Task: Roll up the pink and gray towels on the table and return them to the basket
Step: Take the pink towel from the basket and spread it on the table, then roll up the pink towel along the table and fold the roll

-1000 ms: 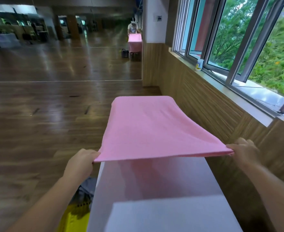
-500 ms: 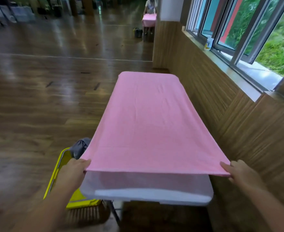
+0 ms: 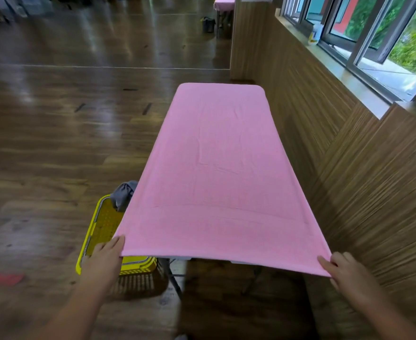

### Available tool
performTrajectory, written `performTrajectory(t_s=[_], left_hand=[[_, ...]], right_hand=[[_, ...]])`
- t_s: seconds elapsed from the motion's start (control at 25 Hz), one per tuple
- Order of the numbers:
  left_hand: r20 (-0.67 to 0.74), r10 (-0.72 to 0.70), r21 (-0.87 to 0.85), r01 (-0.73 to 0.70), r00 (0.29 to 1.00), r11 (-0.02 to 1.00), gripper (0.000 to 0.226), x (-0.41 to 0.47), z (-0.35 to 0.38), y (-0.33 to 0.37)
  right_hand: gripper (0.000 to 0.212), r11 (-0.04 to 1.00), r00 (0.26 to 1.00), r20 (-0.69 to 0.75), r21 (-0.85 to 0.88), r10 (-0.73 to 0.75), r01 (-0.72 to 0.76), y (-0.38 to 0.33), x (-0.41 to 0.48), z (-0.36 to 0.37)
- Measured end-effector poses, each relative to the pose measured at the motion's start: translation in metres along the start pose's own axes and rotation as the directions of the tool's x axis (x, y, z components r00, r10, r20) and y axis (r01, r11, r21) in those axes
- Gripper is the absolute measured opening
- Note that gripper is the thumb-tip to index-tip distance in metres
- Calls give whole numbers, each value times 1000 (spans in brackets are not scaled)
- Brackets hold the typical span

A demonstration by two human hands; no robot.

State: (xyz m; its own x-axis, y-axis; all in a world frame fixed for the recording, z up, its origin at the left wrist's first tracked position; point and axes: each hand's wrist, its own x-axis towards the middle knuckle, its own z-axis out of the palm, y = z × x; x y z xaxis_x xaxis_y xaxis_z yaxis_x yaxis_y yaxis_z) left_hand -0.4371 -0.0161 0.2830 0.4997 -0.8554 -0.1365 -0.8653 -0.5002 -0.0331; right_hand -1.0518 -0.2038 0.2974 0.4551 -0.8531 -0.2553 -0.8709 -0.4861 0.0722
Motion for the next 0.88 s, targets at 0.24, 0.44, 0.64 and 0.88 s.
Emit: performTrajectory(t_s=[0.24, 0.44, 0.64, 0.88], left_hand=[[-90, 11, -469, -52, 996, 882, 31, 14, -6, -21], [211, -126, -885, 244, 969, 396, 12, 45, -45, -31], [246, -215, -918, 298, 945, 260, 6, 84, -43, -22], [25, -328, -775, 226, 944, 590, 15, 104, -30, -4]], right_hand=[[48, 945, 975, -147, 306, 164, -113, 11, 11, -1], [20, 415, 894, 156, 843, 420, -342, 20, 43, -47], [10, 67, 748, 282, 914, 600, -399, 5, 76, -45], [13, 327, 674, 98, 817, 732, -474, -20, 98, -34]])
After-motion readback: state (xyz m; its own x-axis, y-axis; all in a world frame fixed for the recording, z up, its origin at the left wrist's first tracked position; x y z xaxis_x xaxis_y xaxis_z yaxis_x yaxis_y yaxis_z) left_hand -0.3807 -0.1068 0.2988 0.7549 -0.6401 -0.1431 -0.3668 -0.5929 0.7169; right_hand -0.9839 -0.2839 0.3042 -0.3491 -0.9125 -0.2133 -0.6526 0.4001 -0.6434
